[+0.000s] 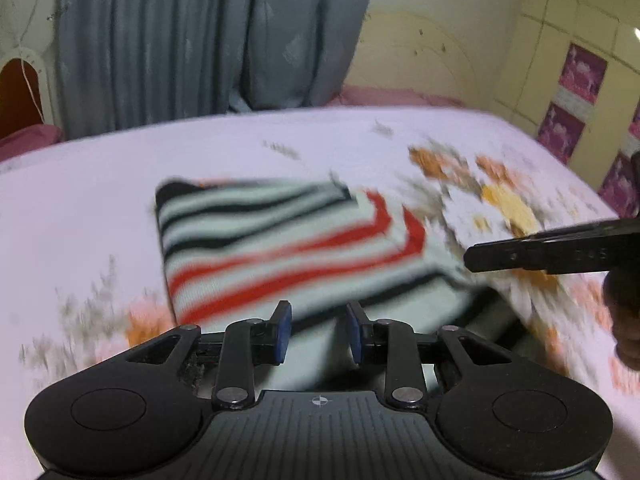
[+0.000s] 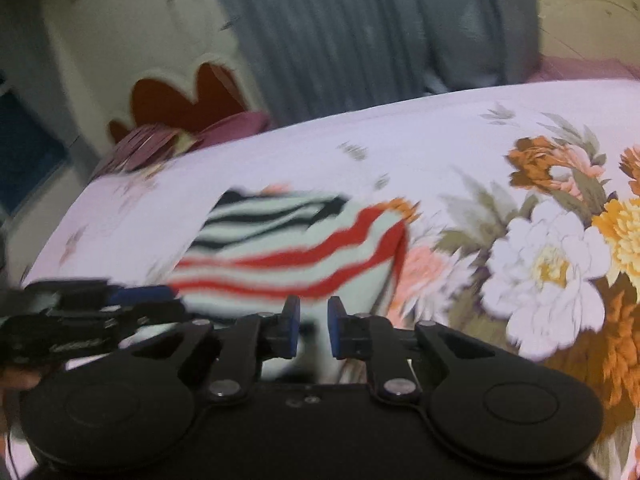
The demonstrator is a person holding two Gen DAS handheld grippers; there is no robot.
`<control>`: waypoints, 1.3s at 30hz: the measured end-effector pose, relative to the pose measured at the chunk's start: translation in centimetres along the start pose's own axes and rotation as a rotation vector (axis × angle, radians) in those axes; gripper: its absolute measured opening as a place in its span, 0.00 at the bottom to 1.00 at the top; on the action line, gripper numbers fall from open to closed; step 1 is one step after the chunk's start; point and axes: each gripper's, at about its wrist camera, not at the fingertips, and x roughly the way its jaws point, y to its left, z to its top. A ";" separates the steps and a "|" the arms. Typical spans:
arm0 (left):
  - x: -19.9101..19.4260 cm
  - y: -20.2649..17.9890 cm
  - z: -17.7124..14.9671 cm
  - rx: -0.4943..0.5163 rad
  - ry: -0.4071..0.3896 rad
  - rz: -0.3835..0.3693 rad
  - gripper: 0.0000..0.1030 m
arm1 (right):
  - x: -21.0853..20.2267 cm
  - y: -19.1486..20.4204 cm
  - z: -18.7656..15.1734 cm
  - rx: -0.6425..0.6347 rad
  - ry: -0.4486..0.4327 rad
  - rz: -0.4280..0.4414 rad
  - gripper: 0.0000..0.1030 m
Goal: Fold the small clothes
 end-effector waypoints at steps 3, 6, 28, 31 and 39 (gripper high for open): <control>-0.2 0.0 -1.7 0.017 -0.002 0.017 0.28 | 0.6 0.8 -2.2 -0.103 0.069 -0.087 0.13; -0.4 -0.1 -2.2 0.015 -0.014 0.029 0.28 | 1.2 0.0 -2.8 -0.082 0.067 -0.111 0.12; -3.8 -1.0 -7.2 0.009 0.014 0.153 0.27 | -0.1 1.3 -7.5 -0.149 0.121 -0.111 0.09; -4.0 -1.3 -7.4 0.005 0.014 0.171 0.28 | -0.2 1.2 -7.7 -0.146 0.116 -0.110 0.09; -4.4 -1.5 -8.0 -0.017 0.014 0.211 0.28 | -0.2 1.4 -7.7 -0.164 0.118 -0.112 0.09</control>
